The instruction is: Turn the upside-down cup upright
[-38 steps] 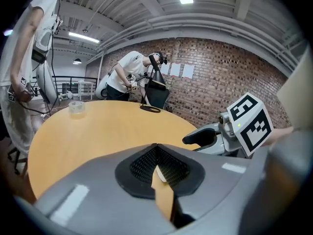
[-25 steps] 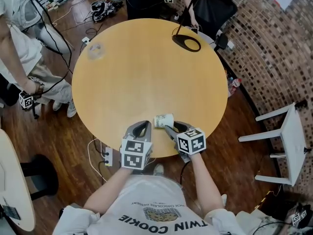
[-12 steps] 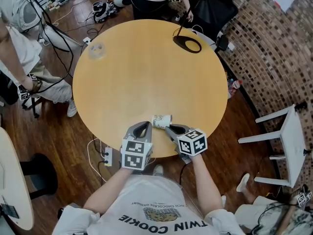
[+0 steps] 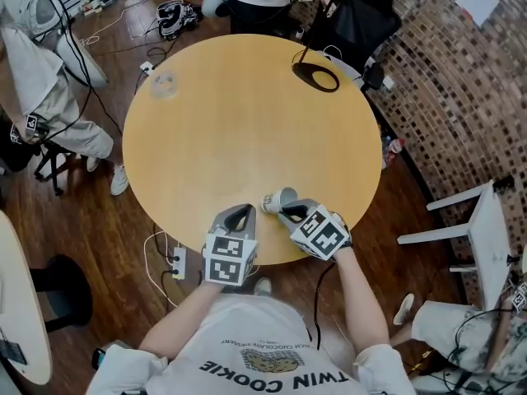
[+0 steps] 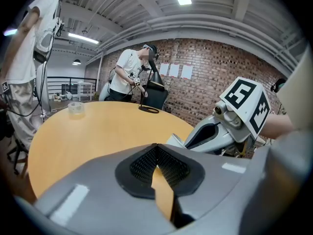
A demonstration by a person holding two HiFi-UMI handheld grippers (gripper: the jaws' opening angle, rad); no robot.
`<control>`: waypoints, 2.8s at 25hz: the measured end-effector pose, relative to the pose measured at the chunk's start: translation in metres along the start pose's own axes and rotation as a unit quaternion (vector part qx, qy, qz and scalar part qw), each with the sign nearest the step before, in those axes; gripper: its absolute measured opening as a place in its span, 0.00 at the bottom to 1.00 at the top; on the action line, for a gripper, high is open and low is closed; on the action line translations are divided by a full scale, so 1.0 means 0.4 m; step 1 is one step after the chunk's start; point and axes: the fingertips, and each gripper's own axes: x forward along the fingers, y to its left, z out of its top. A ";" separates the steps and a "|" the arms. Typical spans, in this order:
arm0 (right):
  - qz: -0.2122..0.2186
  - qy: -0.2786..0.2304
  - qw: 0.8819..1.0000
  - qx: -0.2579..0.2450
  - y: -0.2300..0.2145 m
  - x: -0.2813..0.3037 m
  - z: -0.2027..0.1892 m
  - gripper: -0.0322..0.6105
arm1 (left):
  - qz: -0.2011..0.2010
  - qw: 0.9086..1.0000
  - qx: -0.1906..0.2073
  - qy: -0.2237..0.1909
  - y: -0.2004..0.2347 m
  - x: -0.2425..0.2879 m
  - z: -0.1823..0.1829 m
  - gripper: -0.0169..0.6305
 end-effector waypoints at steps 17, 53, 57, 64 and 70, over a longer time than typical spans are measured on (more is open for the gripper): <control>0.031 0.182 0.940 -0.287 0.053 0.067 -0.035 0.08 | 0.015 1.000 -0.019 -0.009 0.037 -0.007 0.000 0.04; -0.096 -0.227 0.966 0.079 0.157 -0.265 0.023 0.17 | 0.080 0.995 0.009 -0.052 -0.260 -0.176 0.005 0.04; -0.103 -0.238 0.959 0.115 0.205 -0.242 -0.013 0.16 | 0.070 0.996 0.014 -0.056 -0.274 -0.206 -0.036 0.04; -0.119 -0.257 0.946 0.156 0.359 -0.279 -0.059 0.09 | 0.054 0.996 0.021 -0.061 -0.329 -0.331 -0.126 0.04; -0.143 -0.264 0.936 0.183 0.482 -0.302 -0.101 0.07 | 0.038 0.997 0.027 -0.063 -0.363 -0.427 -0.205 0.04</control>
